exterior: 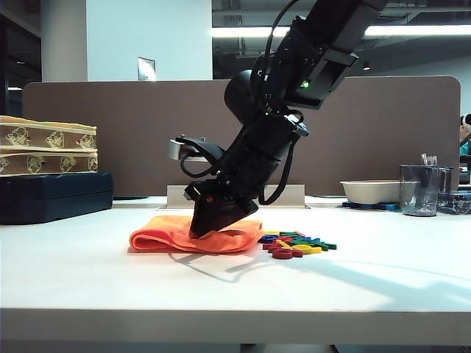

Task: Use an orange cloth to wipe the letter magnets on the table away for a distance.

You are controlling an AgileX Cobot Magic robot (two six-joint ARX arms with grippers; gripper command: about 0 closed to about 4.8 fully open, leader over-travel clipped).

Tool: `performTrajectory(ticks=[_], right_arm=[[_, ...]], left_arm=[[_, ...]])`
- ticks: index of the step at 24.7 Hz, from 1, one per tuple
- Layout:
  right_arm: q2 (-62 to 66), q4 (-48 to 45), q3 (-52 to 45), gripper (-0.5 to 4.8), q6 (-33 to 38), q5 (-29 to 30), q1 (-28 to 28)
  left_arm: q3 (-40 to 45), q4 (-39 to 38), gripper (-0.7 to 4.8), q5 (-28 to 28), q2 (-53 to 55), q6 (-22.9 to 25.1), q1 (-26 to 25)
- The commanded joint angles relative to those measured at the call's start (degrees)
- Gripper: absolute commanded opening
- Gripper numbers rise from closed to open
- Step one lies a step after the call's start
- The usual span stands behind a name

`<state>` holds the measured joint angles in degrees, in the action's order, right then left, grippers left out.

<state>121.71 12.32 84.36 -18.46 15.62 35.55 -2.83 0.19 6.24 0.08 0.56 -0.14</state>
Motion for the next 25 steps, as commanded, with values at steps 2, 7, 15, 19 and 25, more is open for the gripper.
performTrajectory(ticks=[2,7,15,19,25], right_arm=[[-0.4,5.2,0.0,1.12,-2.9,0.2,0.1],[-0.5,8.1,0.0,0.92,-4.1,-0.1,-0.3],[-0.5,11.8,0.0,0.83,-4.4,-0.5,-2.4],[-1.1,12.5,-0.1,0.51,-5.0,-0.5,-3.1],[-4.6,13.0,-0.1,0.43,-5.6,-0.7,-3.8]], left_arm=[[-0.3,0.7,-0.06,0.0,0.0,0.3,0.0],[-0.3,0.7,-0.06,0.0,0.0,0.3,0.0],[-0.3,0.8,-0.06,0.0,0.0,0.3,0.0],[-0.3,0.8,-0.06,0.0,0.0,0.3,0.0],[-0.3,0.8,-0.06,0.0,0.0,0.3,0.0]])
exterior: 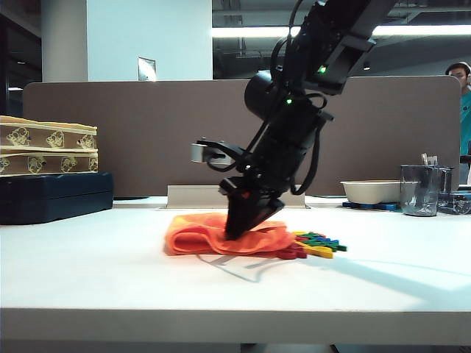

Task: Use an orange cloth to wipe the letter magnets on the table away for a distance.

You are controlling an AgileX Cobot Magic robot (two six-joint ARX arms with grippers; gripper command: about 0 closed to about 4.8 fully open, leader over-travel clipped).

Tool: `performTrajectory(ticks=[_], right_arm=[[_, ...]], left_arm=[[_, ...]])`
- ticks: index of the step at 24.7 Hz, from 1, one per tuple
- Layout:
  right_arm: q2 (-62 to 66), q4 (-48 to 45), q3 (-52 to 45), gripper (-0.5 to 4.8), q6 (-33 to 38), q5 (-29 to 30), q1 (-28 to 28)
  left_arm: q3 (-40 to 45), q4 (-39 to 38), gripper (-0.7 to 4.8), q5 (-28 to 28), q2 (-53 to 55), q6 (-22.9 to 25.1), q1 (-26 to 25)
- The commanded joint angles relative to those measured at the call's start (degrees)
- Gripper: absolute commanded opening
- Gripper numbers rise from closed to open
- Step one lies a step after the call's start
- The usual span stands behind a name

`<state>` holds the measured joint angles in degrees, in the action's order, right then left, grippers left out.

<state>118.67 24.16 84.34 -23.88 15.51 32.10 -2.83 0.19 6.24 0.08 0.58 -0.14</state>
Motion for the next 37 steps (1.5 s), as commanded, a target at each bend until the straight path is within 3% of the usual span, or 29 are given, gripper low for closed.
performTrajectory(ticks=[1,12,24,37], right_arm=[[-2.1,1.2,-0.1,0.43,-0.3,-0.8,-0.5],[-4.6,3.0,-0.6,0.42,-0.6,-1.5,-2.1],[-6.3,-1.8,-13.4,0.20,-1.5,-4.3,-2.3],[-13.2,-3.1,-16.1,0.10,-1.4,-5.4,-13.3]], left_arm=[[-0.3,0.8,-0.06,0.0,0.0,0.3,0.0],[-0.3,0.7,-0.06,0.0,0.0,0.3,0.0],[-0.3,0.8,-0.06,0.0,0.0,0.3,0.0],[-0.3,0.8,-0.06,0.3,0.0,0.2,0.0]])
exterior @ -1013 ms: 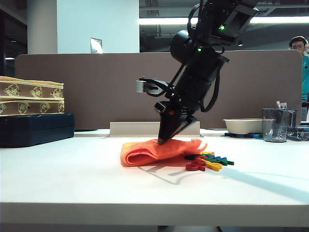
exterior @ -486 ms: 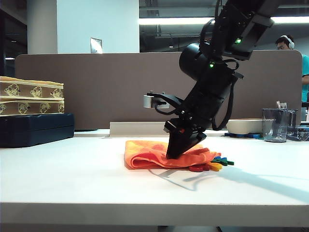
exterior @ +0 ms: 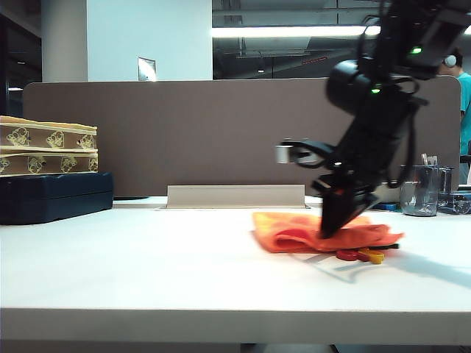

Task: Use an orange cloth to wipe the letter magnets on the table away for a distance.

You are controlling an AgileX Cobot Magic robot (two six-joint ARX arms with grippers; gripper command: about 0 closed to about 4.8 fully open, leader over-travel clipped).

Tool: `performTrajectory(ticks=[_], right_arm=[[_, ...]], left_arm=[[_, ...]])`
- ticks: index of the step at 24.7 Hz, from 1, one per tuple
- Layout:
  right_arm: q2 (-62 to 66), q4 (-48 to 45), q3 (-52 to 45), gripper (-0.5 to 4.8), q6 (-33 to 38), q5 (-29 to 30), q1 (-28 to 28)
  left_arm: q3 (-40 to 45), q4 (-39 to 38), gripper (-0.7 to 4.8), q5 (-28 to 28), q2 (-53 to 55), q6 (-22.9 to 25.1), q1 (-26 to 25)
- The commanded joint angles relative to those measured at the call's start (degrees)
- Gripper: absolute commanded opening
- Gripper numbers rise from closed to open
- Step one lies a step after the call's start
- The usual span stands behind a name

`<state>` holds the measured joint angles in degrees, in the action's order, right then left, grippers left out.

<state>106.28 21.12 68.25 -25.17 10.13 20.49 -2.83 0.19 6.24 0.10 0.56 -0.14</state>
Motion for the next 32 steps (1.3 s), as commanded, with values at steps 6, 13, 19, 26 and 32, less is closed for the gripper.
performTrajectory(ticks=[6,13,19,26,32], right_arm=[[-1.2,0.0,0.0,0.10,-0.2,-0.2,-7.5],[-1.2,0.0,0.0,0.10,-0.2,-0.2,-16.8],[-1.2,-0.2,0.0,0.10,-0.2,-0.1,-23.9],[-1.2,-2.0,0.0,0.10,4.4,2.0,-30.6],[-2.4,-5.9,0.2,0.10,7.2,6.3,-31.8]], left_arm=[[-0.3,0.7,-0.06,0.2,0.0,0.3,0.0],[-0.3,0.7,-0.06,0.2,0.0,0.3,0.0],[-0.3,0.7,-0.06,0.2,0.0,0.3,0.0],[-0.3,0.7,-0.06,0.2,0.0,0.3,0.0],[-0.3,0.7,-0.06,0.2,0.0,0.3,0.0]])
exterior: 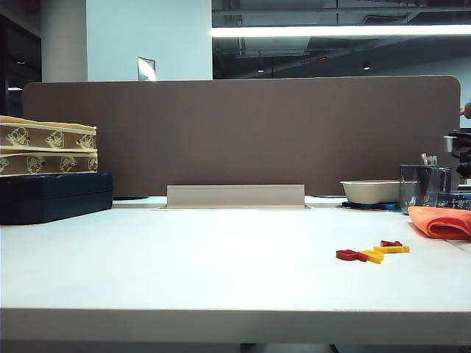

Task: Use an orange cloth to wipe the letter magnets on the table away for a distance.

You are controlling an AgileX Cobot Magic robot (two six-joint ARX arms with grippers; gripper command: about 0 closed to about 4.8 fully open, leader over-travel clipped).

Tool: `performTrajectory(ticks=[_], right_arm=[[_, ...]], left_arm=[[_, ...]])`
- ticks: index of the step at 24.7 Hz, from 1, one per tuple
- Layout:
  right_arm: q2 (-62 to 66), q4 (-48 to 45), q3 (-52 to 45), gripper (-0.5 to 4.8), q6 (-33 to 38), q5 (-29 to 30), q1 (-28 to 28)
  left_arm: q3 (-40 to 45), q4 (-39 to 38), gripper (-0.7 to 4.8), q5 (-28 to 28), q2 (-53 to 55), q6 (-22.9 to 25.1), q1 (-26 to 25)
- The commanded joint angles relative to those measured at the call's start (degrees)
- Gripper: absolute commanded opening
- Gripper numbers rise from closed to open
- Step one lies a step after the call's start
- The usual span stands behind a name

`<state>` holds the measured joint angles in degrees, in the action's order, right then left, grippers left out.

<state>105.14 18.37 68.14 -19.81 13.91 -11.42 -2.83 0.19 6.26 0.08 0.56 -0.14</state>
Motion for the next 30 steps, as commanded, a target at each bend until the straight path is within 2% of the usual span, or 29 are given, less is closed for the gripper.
performTrajectory(ticks=[1,4,10,18,21,24,30], right_arm=[[-1.6,-4.0,0.3,0.10,2.7,3.5,0.1],[-3.0,-6.3,0.3,0.10,5.0,7.7,0.9],[-9.2,-5.0,0.3,0.09,6.4,10.6,5.3],[-17.0,-5.4,0.3,0.08,6.1,10.7,14.2],[-19.9,-5.6,0.4,0.08,2.1,10.6,18.2],[-20.9,-6.3,0.6,0.08,2.0,10.7,20.6],[-21.0,-0.7,1.4,0.08,2.1,13.2,27.6]], left_arm=[[-0.3,0.7,-0.06,0.2,0.0,0.3,0.0],[-0.3,0.7,-0.06,0.2,0.0,0.3,0.0],[-0.3,0.7,-0.06,0.2,0.0,0.3,0.0],[-0.3,0.7,-0.06,0.2,0.0,0.3,0.0],[-0.3,0.7,-0.06,0.4,0.0,0.2,0.0],[-0.3,0.7,-0.06,0.6,0.0,0.0,0.0],[-0.3,0.7,-0.06,0.6,0.0,0.0,0.0]])
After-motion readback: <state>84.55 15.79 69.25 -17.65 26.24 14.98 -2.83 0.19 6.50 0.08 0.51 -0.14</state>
